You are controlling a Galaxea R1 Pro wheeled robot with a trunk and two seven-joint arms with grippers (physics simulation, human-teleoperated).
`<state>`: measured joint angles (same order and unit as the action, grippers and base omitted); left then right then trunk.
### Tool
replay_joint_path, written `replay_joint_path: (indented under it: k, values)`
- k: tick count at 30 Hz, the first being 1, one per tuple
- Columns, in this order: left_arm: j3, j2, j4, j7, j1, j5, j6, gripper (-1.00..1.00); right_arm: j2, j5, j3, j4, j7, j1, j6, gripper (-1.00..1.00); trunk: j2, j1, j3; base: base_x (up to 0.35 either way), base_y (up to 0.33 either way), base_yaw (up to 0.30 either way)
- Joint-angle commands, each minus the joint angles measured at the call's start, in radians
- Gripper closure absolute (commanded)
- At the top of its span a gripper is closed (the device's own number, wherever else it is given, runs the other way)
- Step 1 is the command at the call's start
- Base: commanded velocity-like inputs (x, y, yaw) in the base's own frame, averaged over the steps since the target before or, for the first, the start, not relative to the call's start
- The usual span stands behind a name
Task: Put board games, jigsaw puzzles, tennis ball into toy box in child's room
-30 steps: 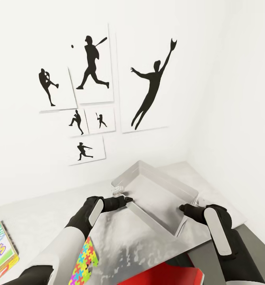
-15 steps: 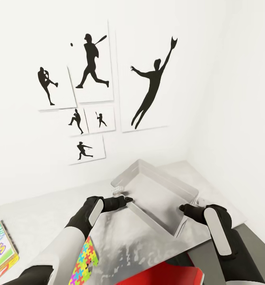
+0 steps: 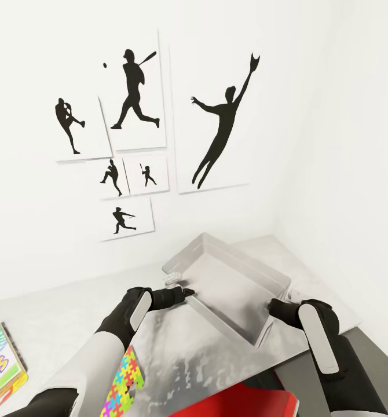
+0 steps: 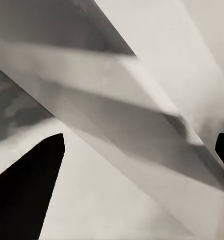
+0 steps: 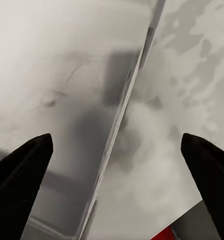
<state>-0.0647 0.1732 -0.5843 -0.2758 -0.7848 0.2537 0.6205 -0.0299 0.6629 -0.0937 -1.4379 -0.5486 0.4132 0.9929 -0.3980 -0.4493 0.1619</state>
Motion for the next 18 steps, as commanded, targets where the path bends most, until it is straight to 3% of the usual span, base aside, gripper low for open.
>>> replay_joint_path:
  k: [1,18]
  values:
    - [-0.006,0.001,0.000,-0.002,-0.001,-0.008,0.007,1.00,0.000,0.011,0.000,-0.001,-0.010,0.001,0.003,1.00,-0.002,-0.001,0.002,0.000,0.000,0.000]
    - [-0.006,0.001,0.000,-0.010,-0.001,-0.008,0.003,1.00,0.000,0.011,0.000,-0.001,-0.010,0.001,0.003,1.00,-0.002,-0.001,0.002,0.000,0.000,0.000]
